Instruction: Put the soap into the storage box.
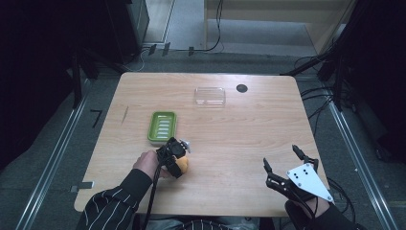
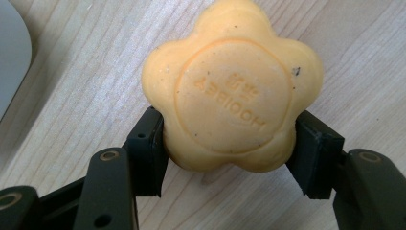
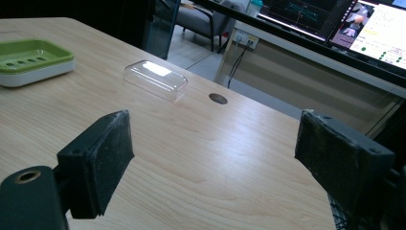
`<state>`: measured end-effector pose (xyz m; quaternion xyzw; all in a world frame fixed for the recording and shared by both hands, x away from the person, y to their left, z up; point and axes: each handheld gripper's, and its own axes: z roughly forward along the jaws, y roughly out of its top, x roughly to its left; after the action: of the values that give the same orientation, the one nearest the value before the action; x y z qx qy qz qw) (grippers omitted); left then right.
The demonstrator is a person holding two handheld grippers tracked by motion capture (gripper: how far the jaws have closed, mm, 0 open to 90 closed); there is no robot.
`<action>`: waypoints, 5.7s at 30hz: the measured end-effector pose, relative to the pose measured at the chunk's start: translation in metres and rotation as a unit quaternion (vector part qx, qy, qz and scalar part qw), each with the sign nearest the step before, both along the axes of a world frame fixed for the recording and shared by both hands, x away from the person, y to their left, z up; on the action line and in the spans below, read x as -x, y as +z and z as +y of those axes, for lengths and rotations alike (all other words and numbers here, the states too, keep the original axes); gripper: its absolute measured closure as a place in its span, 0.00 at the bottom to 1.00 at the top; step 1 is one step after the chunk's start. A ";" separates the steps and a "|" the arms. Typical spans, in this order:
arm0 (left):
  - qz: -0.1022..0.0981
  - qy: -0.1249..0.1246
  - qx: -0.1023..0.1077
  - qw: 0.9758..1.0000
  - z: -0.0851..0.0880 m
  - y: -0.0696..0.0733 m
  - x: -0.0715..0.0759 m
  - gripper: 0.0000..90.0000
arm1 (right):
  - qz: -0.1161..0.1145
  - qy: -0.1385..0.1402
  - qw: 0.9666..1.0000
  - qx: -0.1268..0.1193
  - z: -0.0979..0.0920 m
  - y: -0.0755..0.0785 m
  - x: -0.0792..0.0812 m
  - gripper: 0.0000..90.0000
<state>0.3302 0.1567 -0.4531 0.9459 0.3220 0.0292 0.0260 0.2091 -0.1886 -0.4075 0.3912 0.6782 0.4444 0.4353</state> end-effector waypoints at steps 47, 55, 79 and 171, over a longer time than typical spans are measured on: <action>-0.008 0.011 0.005 1.000 0.029 0.020 0.002 0.44 | -0.002 -0.001 1.000 -0.003 -0.001 0.000 0.000 0.15; -0.005 0.014 0.002 1.000 0.038 0.023 0.002 0.44 | -0.003 0.000 1.000 -0.003 -0.001 0.000 0.000 0.15; -0.014 0.035 0.007 0.999 0.056 0.032 -0.002 0.44 | -0.003 -0.001 1.000 -0.003 0.000 0.000 0.000 0.15; -0.066 0.071 0.027 0.995 0.070 0.057 -0.091 0.44 | 0.000 -0.001 1.000 0.001 0.000 0.000 0.000 0.15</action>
<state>0.4215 0.2269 -0.3957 0.9158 0.3861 0.0849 0.0707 0.2096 -0.1886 -0.4075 0.3915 0.6779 0.4435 0.4364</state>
